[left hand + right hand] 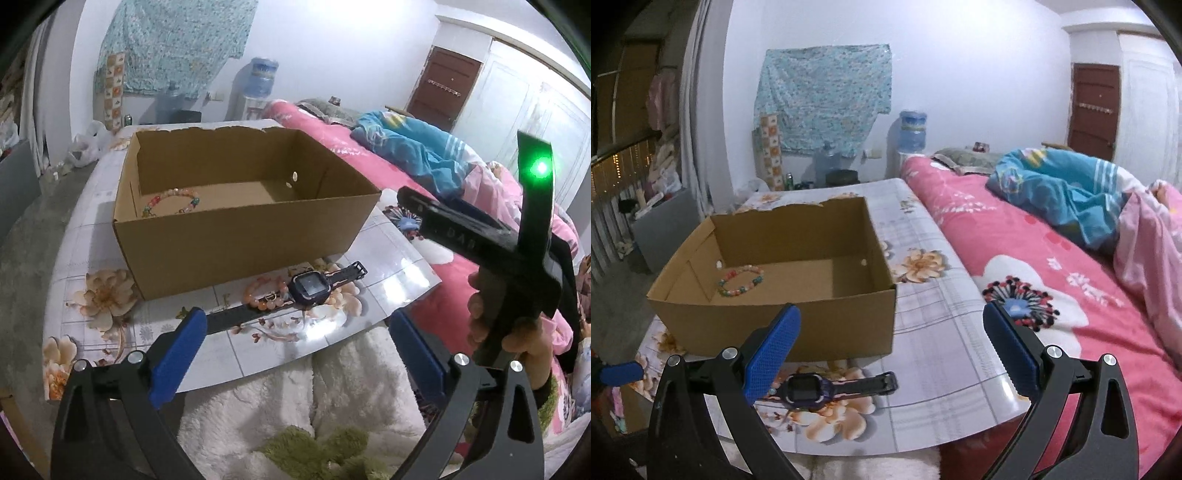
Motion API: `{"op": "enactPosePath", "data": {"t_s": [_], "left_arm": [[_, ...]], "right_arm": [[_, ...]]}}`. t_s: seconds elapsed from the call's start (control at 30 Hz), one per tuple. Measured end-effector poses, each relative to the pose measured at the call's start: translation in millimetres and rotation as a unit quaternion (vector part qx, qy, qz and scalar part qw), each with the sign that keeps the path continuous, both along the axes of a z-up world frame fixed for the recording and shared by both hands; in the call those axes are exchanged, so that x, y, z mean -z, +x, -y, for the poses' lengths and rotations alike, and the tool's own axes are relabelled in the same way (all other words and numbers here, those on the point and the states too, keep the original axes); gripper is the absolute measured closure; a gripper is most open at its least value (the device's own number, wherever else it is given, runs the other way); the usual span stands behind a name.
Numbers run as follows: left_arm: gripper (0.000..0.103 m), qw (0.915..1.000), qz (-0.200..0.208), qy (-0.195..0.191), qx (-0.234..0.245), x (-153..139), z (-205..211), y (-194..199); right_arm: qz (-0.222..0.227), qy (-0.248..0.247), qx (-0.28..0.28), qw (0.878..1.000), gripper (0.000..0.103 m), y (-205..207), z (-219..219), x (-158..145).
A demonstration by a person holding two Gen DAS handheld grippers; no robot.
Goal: Organize jewelry
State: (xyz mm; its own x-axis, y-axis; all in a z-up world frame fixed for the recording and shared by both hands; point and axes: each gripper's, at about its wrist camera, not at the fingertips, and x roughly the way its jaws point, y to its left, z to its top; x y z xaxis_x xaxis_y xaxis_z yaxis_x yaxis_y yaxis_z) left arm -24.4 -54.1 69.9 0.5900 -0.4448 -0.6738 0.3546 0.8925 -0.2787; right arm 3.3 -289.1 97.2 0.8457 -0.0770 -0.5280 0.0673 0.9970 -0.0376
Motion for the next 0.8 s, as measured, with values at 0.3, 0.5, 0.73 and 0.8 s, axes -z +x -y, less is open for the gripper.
{"op": "enactPosePath", "data": {"t_s": [0.3,0.5,0.73,0.8], "left_arm": [[0.006,0.9969,-0.033,-0.040,0.059,7.9,13.9,9.5],[0.006,0.9962,-0.032,-0.042,0.069,8.6,19.4,14.8],[0.006,0.9967,-0.021,-0.027,0.074,11.6,19.8,30.5],[0.006,0.9972,-0.007,-0.006,0.074,11.6,20.1,33.9]], "right_arm": [[-0.003,0.062,-0.020,0.998,0.008,2.4,11.5,7.3],[-0.012,0.104,-0.034,0.994,0.008,6.0,19.7,12.7],[-0.023,0.138,-0.044,0.989,0.008,10.2,24.1,20.4],[-0.024,0.148,-0.045,0.988,0.008,9.6,25.8,21.9]]}}
